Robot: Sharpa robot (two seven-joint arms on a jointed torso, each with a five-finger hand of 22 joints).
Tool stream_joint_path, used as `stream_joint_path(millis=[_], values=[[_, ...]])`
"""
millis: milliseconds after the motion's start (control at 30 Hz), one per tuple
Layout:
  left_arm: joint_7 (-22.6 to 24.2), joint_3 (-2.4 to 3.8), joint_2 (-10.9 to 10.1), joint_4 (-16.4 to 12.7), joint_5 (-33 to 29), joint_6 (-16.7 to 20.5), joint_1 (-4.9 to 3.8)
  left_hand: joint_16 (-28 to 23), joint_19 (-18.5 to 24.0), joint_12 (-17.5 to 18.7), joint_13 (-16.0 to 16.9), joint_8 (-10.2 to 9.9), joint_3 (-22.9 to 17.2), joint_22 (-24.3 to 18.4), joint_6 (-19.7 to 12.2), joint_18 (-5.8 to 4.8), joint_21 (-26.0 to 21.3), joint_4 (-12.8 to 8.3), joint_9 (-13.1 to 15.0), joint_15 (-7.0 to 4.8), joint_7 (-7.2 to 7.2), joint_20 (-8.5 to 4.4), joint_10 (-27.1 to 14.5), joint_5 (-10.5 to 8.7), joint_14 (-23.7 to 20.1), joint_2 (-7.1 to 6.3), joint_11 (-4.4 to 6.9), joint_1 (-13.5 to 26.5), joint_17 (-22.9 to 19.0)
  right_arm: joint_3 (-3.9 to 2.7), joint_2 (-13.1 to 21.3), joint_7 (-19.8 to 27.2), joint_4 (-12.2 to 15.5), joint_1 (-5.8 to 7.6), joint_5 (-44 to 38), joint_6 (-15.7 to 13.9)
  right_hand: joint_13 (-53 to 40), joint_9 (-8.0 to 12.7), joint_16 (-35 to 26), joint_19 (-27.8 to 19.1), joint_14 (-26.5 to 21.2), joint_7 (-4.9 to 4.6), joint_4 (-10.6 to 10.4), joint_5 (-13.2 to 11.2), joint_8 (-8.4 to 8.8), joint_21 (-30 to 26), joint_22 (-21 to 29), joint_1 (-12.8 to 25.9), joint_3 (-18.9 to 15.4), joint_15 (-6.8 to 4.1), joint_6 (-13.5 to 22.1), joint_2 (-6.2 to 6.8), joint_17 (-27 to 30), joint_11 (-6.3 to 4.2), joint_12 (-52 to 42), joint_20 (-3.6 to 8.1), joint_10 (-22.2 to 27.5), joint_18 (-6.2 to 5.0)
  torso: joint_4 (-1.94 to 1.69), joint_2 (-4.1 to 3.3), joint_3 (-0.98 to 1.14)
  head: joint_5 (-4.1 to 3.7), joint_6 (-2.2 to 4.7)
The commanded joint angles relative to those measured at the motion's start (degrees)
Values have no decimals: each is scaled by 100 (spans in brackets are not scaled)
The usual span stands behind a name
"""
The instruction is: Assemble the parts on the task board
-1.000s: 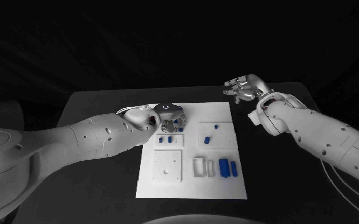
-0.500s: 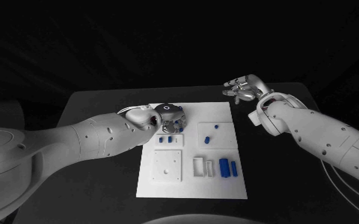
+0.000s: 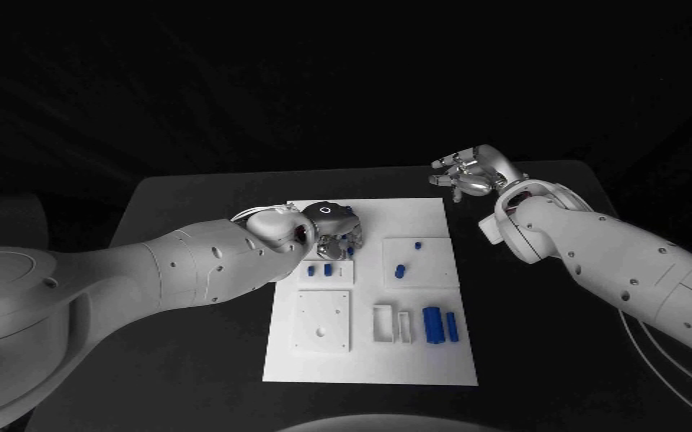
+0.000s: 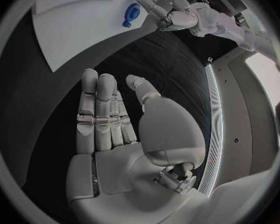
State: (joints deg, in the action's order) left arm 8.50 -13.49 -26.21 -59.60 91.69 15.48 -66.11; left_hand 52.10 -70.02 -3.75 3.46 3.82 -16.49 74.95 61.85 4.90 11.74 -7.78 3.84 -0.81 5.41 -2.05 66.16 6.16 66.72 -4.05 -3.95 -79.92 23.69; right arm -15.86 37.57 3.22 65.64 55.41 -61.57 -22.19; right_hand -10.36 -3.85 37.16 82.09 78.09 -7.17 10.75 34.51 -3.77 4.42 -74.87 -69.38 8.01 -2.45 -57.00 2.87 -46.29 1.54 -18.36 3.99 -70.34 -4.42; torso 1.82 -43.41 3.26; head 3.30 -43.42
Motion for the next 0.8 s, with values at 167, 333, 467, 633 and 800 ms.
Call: stream_joint_path(millis=[167,333,467,633,800], values=[[-28,-12,44,25,-54,-366,24,95,11,28,-2,-14,-4,121,205,50,62,19,4,-5,41,5,251,4,119,156,30,-34,33,-4,-8,16,16,-1,-21,25,5,5,30,0,-35,-29,9,32,18,-7,-8,12,31,-17,-1,19,9,7,8,-16,-48,-109,1,-3,0,-8,-11],[-82,-11,66,61,-61,-506,24,142,-1,31,-2,-21,49,121,347,80,92,8,4,-3,52,12,382,12,177,257,50,-94,51,-4,-4,13,18,-1,-21,29,5,6,34,2,-35,-29,7,41,18,-7,-9,22,43,-17,0,21,17,6,2,-14,-50,-108,-2,0,-1,-3,-23],[-120,-11,68,87,-62,-567,25,131,-18,30,-2,-20,64,131,342,102,134,-41,3,-6,66,7,374,33,220,290,40,-156,42,-4,-3,12,19,-1,-21,32,5,6,34,2,-35,-29,7,41,18,-7,-9,22,43,-17,0,21,17,6,2,-14,-50,-108,-6,0,-1,-7,-23],[-151,-11,62,103,-63,-579,24,140,-16,29,-2,-19,71,140,364,131,262,-115,3,-8,91,2,420,50,273,328,29,-221,50,-4,-1,13,17,-1,-21,31,5,6,34,2,-35,-29,7,41,18,-7,-9,22,43,-17,0,21,17,6,2,-14,-50,-108,-5,-1,-6,-13,-25],[-133,-11,55,104,-63,-495,24,200,-42,30,-2,-17,75,139,438,152,419,-159,7,-20,85,-10,512,61,348,363,44,-246,82,-4,0,16,16,-1,-21,30,5,6,34,2,-35,-29,7,41,18,-7,-9,22,43,-17,0,21,17,6,2,-14,-50,-108,-4,-1,-10,-18,-26]])
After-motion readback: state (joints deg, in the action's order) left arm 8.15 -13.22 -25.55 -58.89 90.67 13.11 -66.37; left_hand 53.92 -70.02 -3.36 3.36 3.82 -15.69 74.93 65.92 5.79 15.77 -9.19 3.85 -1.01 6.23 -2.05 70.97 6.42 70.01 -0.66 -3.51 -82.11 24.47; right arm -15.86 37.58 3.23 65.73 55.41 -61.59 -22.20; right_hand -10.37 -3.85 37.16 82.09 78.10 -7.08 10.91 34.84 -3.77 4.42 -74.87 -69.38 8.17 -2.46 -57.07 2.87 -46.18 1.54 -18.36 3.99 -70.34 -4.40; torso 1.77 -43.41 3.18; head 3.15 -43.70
